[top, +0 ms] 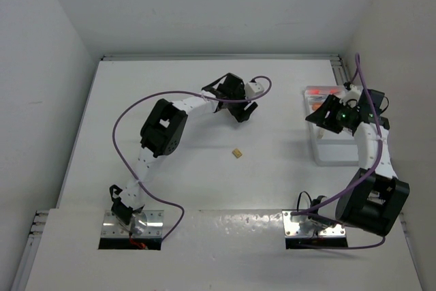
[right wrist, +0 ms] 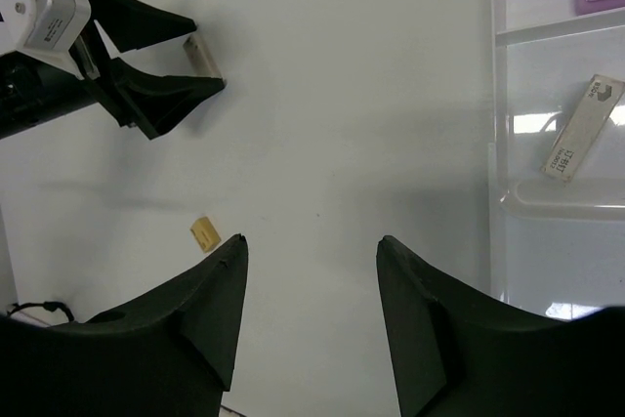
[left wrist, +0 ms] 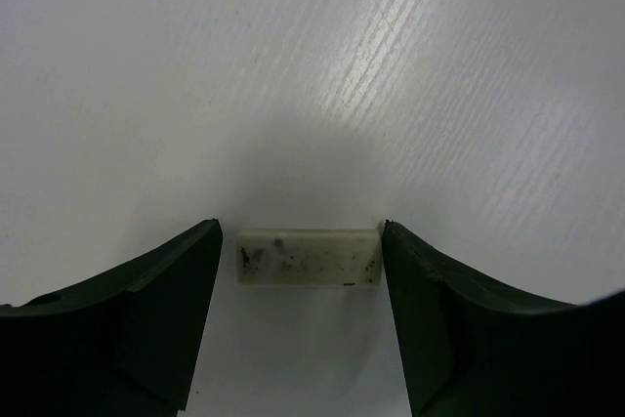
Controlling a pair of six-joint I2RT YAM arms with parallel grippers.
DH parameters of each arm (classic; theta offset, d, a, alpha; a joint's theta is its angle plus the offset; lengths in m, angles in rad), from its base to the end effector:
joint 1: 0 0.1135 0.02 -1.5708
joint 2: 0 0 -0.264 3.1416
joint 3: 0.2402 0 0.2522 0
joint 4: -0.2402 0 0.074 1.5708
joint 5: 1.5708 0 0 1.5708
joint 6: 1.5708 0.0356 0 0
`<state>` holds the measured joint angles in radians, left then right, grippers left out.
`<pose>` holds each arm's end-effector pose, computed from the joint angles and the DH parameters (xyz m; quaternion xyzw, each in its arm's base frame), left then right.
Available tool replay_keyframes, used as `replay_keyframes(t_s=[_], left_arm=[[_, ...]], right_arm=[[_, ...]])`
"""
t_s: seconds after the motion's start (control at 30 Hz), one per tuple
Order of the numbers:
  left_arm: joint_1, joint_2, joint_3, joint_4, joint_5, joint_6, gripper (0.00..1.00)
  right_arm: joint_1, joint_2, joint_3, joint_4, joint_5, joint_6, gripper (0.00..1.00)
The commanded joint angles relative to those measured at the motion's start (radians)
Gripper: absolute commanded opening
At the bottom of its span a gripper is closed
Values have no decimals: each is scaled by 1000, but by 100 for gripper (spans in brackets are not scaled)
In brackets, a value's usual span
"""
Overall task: Sort the stationery into containers
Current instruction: Pick up the stationery from the center of the board.
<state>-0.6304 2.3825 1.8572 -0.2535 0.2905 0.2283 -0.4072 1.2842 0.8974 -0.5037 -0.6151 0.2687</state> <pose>0.4225 -0.3209 0.1483 0.4308 0.8068 -0.2071 0.3473 0.2466 -0.0840 0.2498 0.2026 0.8811 0.2627 0.3370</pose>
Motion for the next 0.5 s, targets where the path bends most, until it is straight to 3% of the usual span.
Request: replay_keyframes(t_s=[0.0, 0.17, 0.3, 0.47], left_arm=[[8, 14, -53, -147, -16, -12, 72], [8, 11, -55, -161, -24, -9, 67], [9, 9, -61, -182, -30, 0, 79], [11, 3, -75, -190, -34, -1, 82]], right_arm=[[11, 4, 6, 25, -25, -3, 55], [18, 7, 3, 27, -26, 0, 55], [19, 9, 5, 27, -25, 0, 56], [28, 13, 6, 30, -23, 7, 56]])
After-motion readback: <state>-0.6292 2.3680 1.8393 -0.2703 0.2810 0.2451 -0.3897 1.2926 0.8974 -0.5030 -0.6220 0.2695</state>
